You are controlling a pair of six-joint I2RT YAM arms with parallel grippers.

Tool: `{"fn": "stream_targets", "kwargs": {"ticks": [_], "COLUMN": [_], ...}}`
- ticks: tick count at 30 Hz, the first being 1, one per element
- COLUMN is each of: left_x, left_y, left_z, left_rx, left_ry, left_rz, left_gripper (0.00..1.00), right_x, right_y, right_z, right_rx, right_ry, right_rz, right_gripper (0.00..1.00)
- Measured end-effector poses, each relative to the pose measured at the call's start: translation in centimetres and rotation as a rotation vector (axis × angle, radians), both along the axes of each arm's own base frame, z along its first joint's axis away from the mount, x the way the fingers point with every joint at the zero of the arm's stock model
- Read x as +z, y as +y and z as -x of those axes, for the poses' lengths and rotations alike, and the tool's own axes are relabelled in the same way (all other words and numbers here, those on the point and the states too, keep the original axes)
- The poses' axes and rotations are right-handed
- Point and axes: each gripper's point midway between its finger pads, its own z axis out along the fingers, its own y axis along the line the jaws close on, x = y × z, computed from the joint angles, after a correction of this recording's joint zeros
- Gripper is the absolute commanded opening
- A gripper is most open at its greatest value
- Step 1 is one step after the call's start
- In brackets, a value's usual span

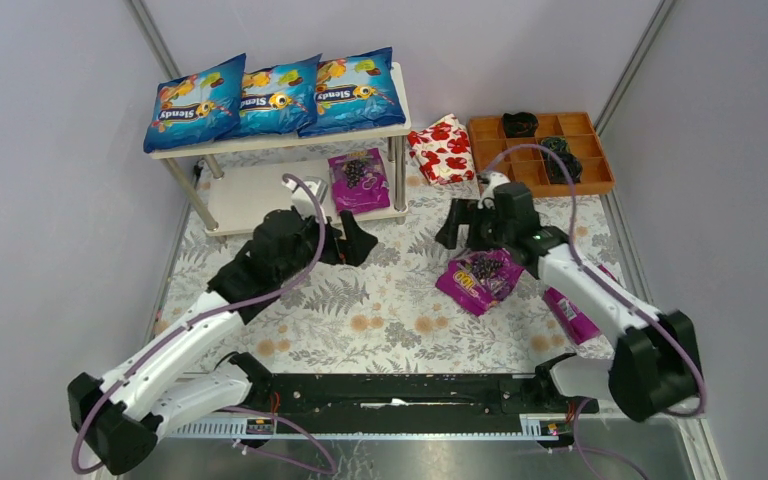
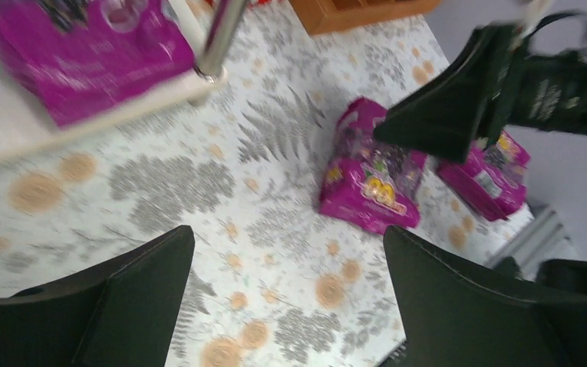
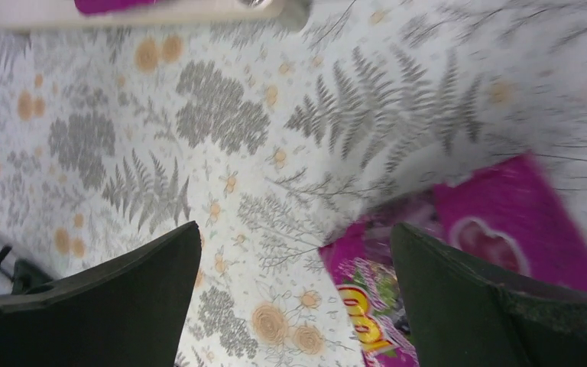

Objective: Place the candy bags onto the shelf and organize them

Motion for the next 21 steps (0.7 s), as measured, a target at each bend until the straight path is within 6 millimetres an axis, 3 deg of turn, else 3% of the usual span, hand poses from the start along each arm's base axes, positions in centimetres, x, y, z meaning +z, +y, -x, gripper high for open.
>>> {"fn": "stream_targets", "kwargs": {"ticks": [2, 4, 6, 9, 12, 16, 21], "left_x": [-1.7, -4.1, -6.7, -11.0, -14.1, -15.3, -18.7], "left_y": [-0.9, -2.3, -3.6, -5.7, -7.9, -10.6, -9.3], "left_z": [0.4, 1.2, 2.3, 4.7, 7.9, 11.3, 13.4], "left_rx": [-0.018, -0.056, -0.098, -0.166, -0.23, -0.311, -0.257], "left_ry": [0.069, 0.171, 0.279, 0.464, 0.624, 0.719, 0.823], "left_rz": [0.039, 0.104, 0.166, 0.25, 0.255, 0.301, 0.347], "left_gripper": [0.99, 0.98, 0.99, 0.99, 0.99, 0.98, 0.99], "right_x": [1.8, 2.4, 1.6, -1.2, -3.9, -6.6, -8.2], "right_y": [-1.6, -4.0, -7.9, -12.8, -13.3, -13.0, -11.8], "right_z": [-0.2, -0.8, -1.7, -2.2, -1.7, -0.1, 0.8], "right_rx": [-0.055, -0.125, -0.24, -0.401, -0.422, -0.42, -0.415], "right_ry": [-0.061, -0.078, -0.047, 0.055, 0.146, 0.21, 0.222], "right_rz": [0.006, -0.004, -0.025, -0.021, -0.003, -0.006, -0.069], "right_gripper": [1.0, 1.0, 1.0, 1.0, 1.0, 1.0, 1.0]}}
